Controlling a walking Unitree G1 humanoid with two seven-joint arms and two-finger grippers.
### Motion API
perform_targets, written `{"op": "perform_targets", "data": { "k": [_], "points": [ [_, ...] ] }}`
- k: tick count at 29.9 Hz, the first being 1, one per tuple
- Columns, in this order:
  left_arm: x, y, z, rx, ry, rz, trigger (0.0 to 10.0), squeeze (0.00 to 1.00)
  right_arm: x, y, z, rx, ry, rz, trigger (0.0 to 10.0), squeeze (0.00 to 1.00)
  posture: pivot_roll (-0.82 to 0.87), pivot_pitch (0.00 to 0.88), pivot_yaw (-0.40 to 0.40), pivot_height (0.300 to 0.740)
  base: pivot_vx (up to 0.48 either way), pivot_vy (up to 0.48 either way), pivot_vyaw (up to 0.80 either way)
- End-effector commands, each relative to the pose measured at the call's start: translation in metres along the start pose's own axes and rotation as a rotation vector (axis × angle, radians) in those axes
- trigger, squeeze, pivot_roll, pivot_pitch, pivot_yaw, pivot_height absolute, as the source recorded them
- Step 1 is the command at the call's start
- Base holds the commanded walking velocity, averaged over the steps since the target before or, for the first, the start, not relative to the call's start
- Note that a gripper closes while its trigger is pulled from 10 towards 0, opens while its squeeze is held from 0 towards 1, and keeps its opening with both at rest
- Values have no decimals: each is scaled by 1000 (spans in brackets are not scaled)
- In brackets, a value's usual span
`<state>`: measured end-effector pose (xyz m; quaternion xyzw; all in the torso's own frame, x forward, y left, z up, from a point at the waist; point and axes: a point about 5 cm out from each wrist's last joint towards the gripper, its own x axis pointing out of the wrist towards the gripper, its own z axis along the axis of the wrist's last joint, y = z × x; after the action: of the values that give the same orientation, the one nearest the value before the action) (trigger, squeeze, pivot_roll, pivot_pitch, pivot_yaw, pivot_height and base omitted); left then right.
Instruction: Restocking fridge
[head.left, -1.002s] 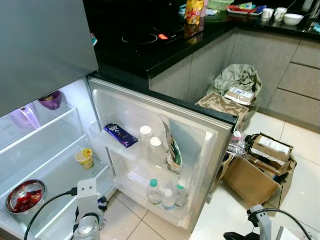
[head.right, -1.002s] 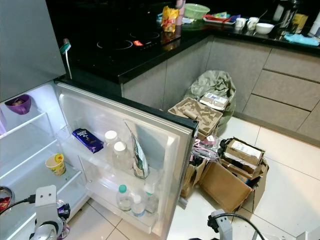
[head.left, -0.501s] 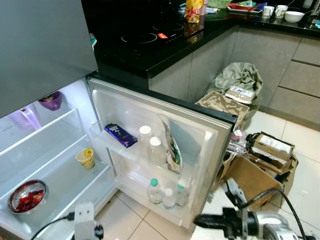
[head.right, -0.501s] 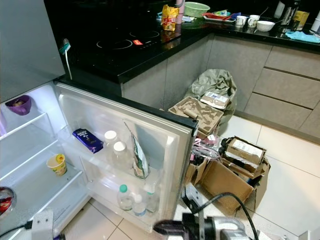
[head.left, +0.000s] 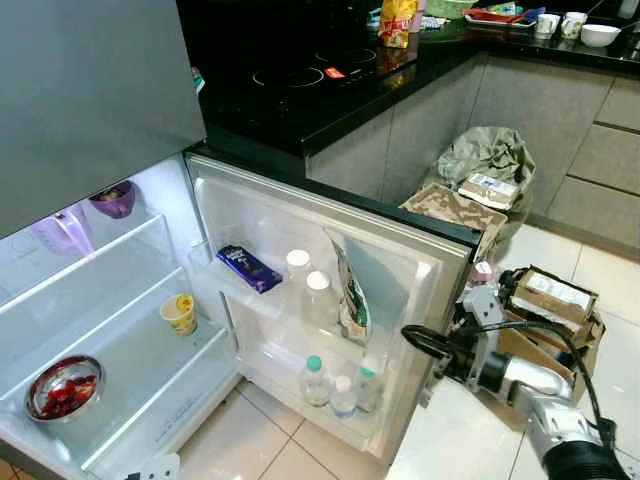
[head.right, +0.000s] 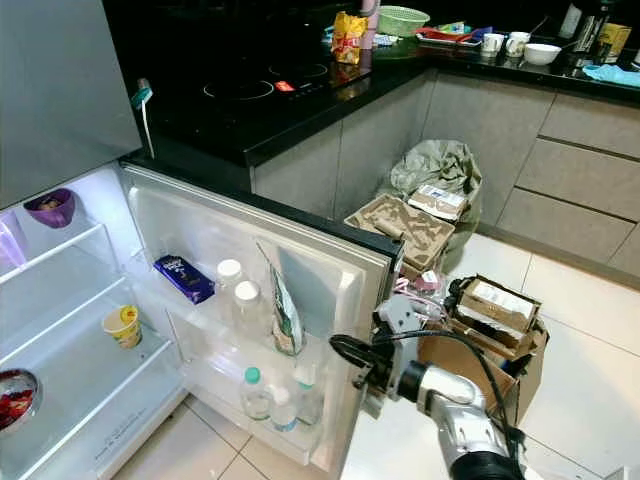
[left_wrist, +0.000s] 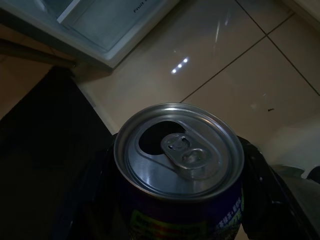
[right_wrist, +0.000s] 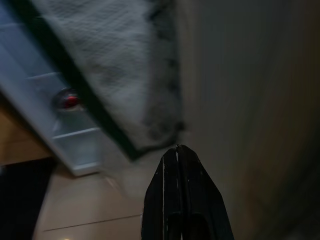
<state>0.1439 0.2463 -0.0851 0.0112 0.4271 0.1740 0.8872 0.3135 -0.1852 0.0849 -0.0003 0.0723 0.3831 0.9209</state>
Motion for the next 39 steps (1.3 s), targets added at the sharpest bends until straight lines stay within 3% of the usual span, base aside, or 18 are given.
{"op": "perform_targets", "data": {
  "k": [1, 9, 20, 26, 29, 30, 32, 35, 36, 39],
  "points": [
    [-2, -5, -6, 5, 26, -7, 10000, 0, -2, -7, 2, -5, -10, -58, 10000, 0, -89, 39, -3, 740, 0, 0, 0],
    [-1, -11, -2, 16, 12, -27, 10000, 0, -2, -30, 21, -40, -80, -255, 10000, 0, -93, 40, -3, 740, 0, 0, 0],
    [-1, -12, -2, 22, 10, -34, 10000, 0, 7, -39, 29, -62, -72, -359, 10000, 0, -89, 44, -3, 740, 0, 0, 0],
    [0, -13, 0, 21, -3, -37, 10000, 0, 3, -41, 33, -48, -106, -328, 10000, 0, -84, 44, -8, 740, 0, 0, 0],
    [0, -13, 3, 17, -16, -40, 10000, 0, -3, -40, 34, -47, -123, -268, 10000, 0, -88, 45, -6, 740, 0, 0, 0],
    [1, -14, 5, 16, -23, -41, 10000, 0, -5, -36, 36, -34, -140, -192, 10000, 0, -88, 45, -6, 740, 0, 0, 0],
    [2, -15, 11, 17, -42, -46, 10000, 0, -8, -15, 44, -37, -179, 42, 10000, 0, -92, 49, -4, 740, 0, 0, 0],
    [4, -16, 20, 11, -70, -49, 10000, 0, -11, 11, 54, -31, -201, 267, 10000, 0, -98, 53, -3, 740, 0, 0, 0],
    [4, -16, 20, 11, -70, -49, 10000, 0, -11, 11, 54, -31, -201, 267, 10000, 0, -98, 53, -3, 740, 0, 0, 0],
    [6, -18, 31, 7, -103, -56, 10000, 0, -8, 45, 57, -47, -164, 473, 10000, 0, -104, 62, -1, 740, 0, 0, 0]
  ]
}}
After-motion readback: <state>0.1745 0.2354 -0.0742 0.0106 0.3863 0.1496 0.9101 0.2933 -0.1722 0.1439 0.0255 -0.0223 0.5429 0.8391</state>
